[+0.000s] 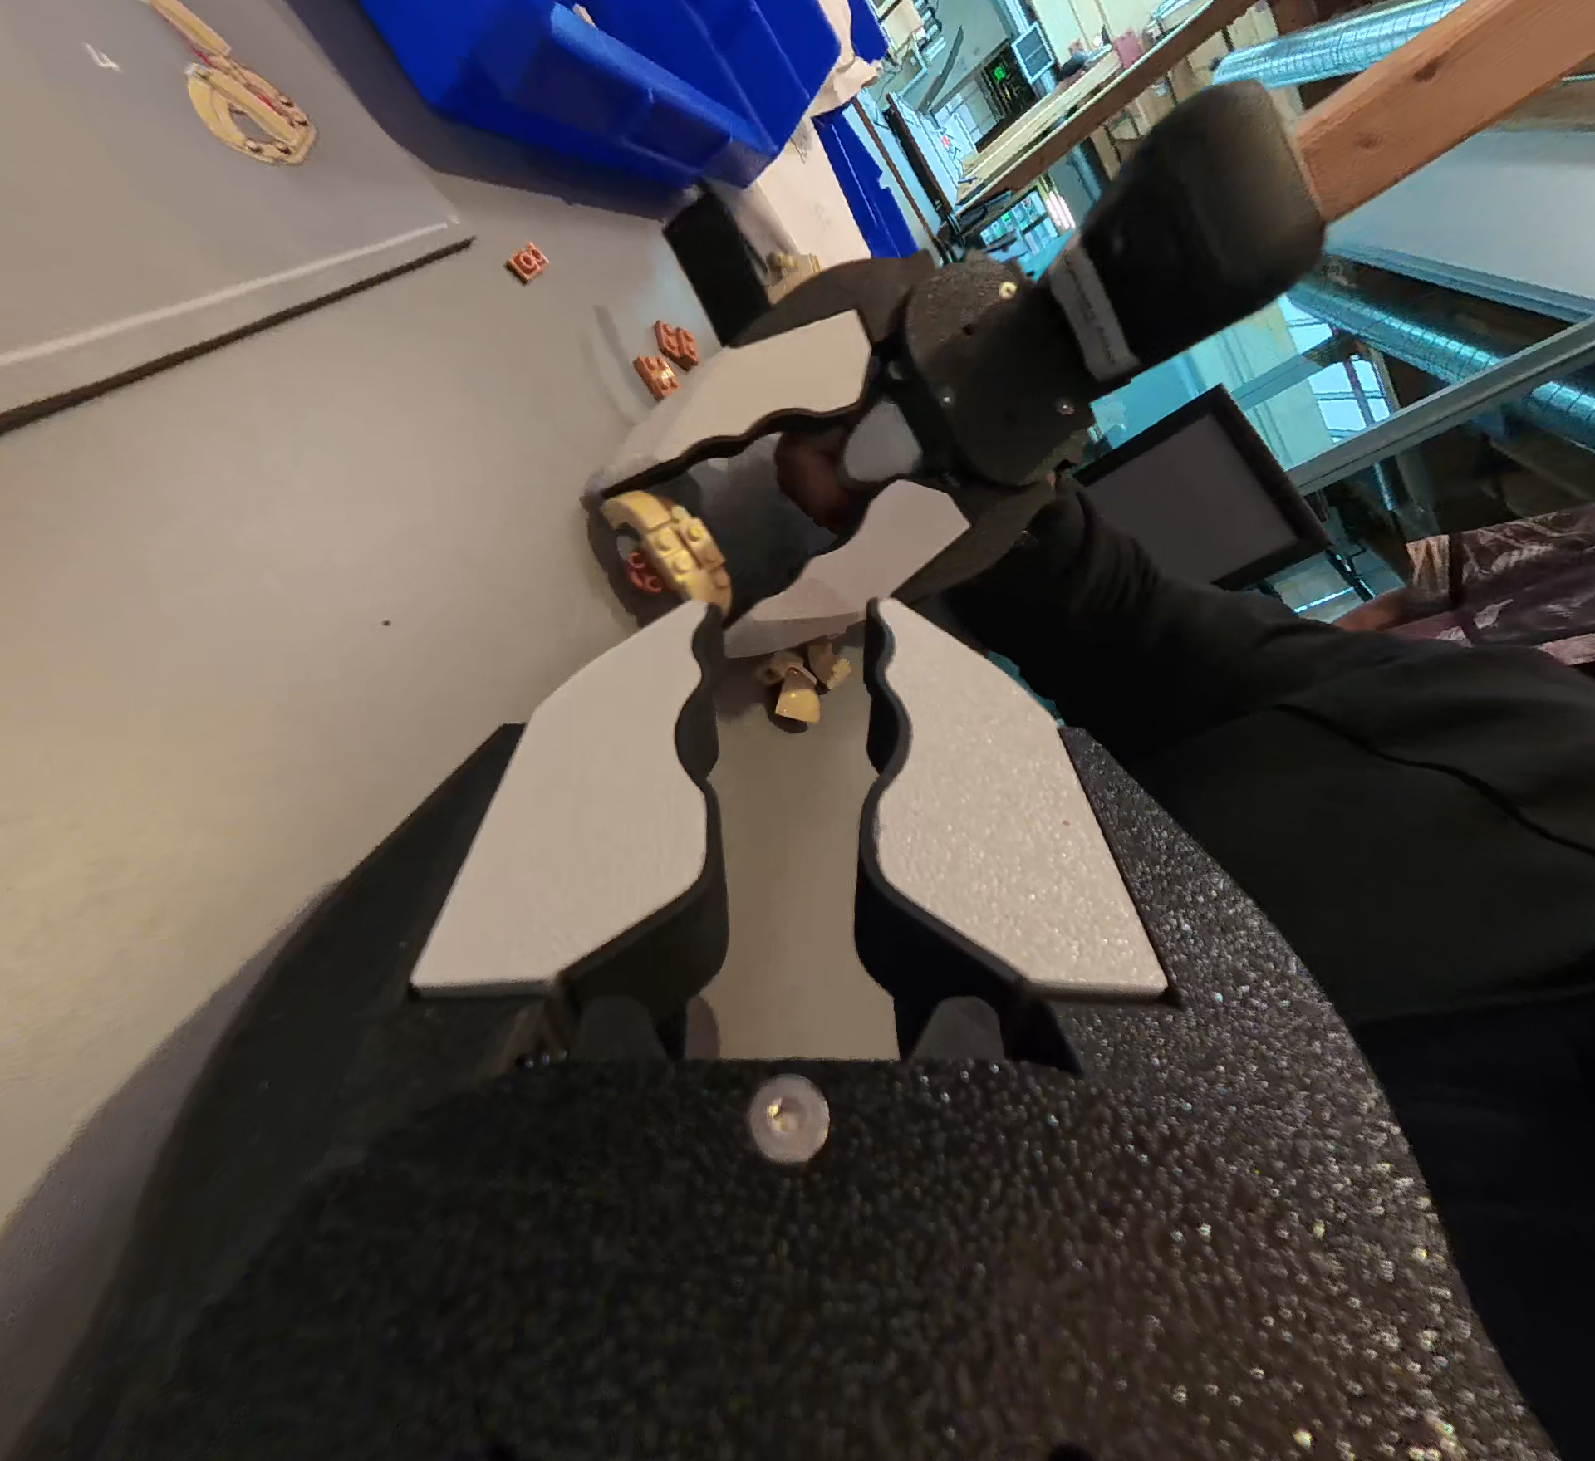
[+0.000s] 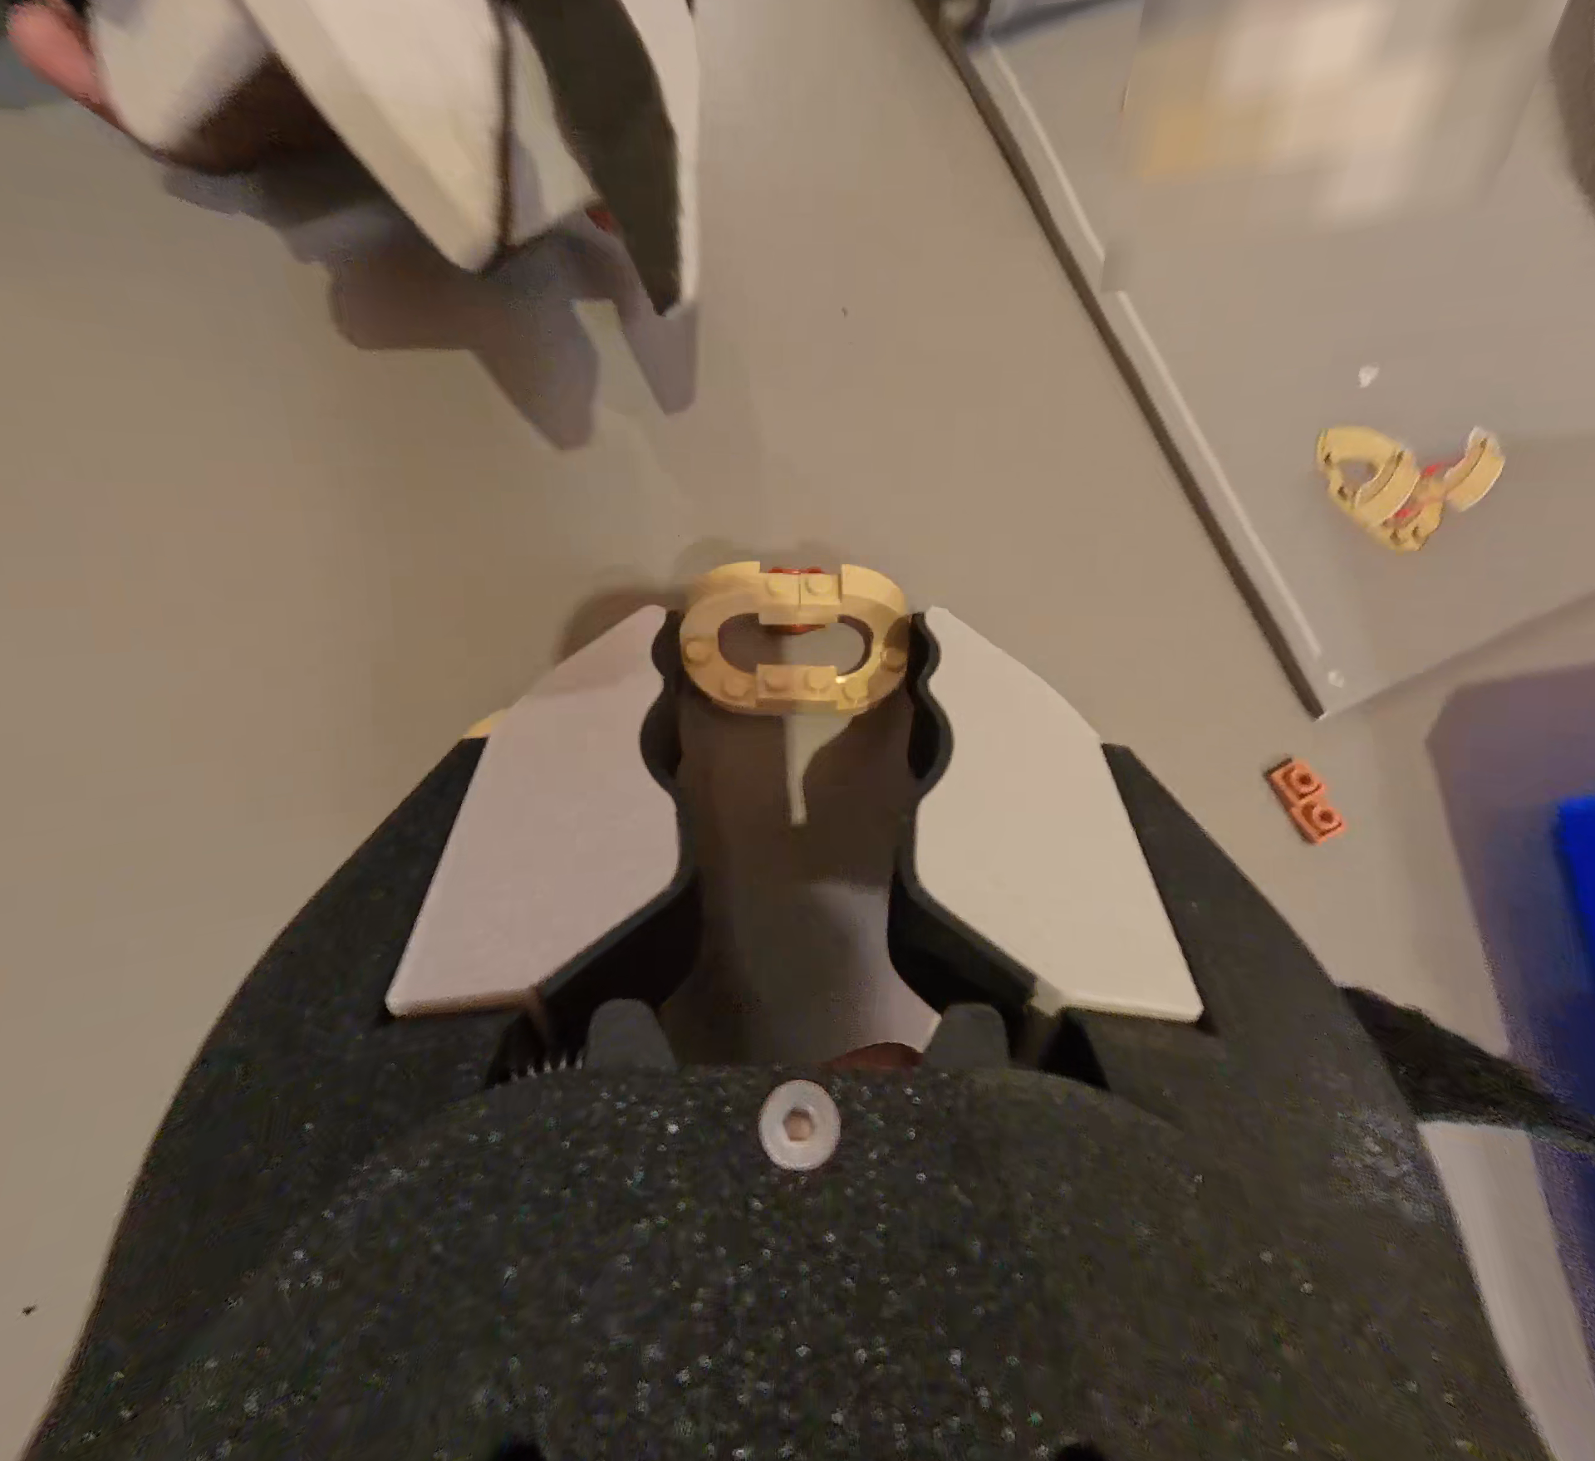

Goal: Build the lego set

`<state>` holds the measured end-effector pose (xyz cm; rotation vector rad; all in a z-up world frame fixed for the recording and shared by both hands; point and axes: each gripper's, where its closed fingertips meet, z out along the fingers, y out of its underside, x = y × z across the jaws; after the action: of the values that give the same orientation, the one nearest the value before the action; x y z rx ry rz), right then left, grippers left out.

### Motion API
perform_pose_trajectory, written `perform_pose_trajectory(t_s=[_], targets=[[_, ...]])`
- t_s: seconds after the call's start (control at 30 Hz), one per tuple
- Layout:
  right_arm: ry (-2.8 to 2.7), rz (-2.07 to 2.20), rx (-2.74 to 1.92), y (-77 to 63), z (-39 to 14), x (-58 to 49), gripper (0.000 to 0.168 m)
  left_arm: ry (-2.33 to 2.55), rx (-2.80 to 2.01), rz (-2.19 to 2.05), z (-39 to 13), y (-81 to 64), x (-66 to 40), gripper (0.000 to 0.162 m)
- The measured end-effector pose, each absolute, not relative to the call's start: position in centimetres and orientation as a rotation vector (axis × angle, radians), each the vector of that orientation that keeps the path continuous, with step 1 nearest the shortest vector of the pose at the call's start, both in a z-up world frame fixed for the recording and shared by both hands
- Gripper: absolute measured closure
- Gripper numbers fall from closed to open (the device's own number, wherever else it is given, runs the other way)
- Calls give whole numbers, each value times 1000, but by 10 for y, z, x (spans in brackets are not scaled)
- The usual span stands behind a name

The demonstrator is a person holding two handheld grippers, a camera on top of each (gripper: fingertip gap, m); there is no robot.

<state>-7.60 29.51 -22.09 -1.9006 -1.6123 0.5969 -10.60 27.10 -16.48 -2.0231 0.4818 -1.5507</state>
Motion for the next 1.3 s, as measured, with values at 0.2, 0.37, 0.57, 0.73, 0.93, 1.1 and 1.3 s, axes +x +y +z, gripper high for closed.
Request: perform_pose_trajectory(t_s=[0.2, 0.37, 0.57, 0.73, 0.93, 1.1, 1.3], targets=[[-1595, 587, -1943, 296, -224, -69, 118, 499, -2008, -1564, -163, 268, -106, 133], [-1538, 662, -1877, 295, -207, -63, 112, 498, -1996, -1571, -162, 268, -107, 134], [-1456, 736, -1795, 284, -176, -32, 117, 510, -1977, -1564, -160, 266, -108, 134], [-1504, 789, -1690, 250, -182, 2, 126, 552, -1986, -1501, -163, 260, -109, 135], [-1590, 719, -1711, 242, -203, 12, 126, 603, -2010, -1438, -168, 250, -102, 135], [-1681, 614, -1754, 241, -219, 8, 126, 586, -1975, -1424, -164, 239, -98, 135], [-1685, 608, -1780, 237, -222, -2, 129, 575, -1942, -1405, -160, 233, -95, 136]])
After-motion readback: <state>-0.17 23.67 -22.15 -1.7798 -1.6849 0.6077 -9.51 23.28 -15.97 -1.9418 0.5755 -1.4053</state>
